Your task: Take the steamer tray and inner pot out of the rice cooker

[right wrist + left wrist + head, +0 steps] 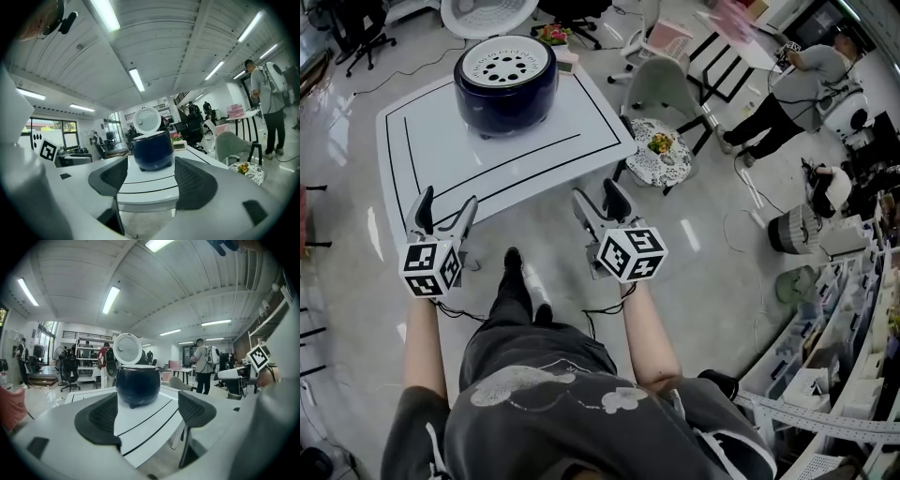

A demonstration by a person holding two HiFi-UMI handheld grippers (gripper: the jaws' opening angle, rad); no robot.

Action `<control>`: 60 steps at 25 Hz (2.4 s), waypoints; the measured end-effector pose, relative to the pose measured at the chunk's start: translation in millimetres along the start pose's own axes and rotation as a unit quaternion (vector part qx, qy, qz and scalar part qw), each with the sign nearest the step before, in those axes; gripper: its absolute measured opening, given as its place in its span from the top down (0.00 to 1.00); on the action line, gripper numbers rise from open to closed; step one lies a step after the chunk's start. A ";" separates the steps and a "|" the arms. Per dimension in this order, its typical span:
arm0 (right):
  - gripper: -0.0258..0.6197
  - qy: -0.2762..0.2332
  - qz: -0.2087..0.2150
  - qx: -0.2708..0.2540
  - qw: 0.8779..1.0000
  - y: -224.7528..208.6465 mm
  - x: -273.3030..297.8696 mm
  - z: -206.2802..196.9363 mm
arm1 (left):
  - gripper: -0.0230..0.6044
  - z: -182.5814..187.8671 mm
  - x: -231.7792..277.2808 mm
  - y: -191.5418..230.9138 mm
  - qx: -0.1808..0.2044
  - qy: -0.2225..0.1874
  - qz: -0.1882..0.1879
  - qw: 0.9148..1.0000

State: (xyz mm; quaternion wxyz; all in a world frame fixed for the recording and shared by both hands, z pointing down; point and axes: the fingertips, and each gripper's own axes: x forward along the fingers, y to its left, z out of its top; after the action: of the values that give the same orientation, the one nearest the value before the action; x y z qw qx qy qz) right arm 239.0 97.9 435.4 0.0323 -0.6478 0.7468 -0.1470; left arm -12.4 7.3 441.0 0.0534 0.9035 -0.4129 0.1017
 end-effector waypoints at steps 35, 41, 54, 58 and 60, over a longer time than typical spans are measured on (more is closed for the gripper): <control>0.49 0.180 0.041 -0.238 0.954 -57.6 397.5 119.6 | 0.33 116.8 225.4 195.9 -0.035 -0.075 0.032 0.996; 0.49 0.260 0.049 -0.274 0.925 -67.6 420.6 93.7 | 0.33 111.2 225.7 196.4 -0.041 -0.068 0.043 0.996; 0.63 0.311 0.028 -0.283 0.907 -78.5 441.7 83.6 | 0.33 115.7 221.0 188.0 -0.043 -0.049 0.085 0.994; 0.65 0.317 0.030 -0.312 0.895 -80.0 445.9 87.2 | 0.33 119.5 220.7 183.4 -0.043 -0.052 0.096 0.993; 0.68 0.311 0.035 -0.325 0.892 -77.0 447.4 92.5 | 0.33 122.4 217.4 182.5 -0.040 -0.052 0.100 0.993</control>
State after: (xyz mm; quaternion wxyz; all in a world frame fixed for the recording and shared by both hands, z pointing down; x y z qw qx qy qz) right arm 263.8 -364.6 430.9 -0.4093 -0.5166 0.7468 -0.0887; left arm 5.3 -293.8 373.6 0.0576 0.8588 -0.5073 0.0430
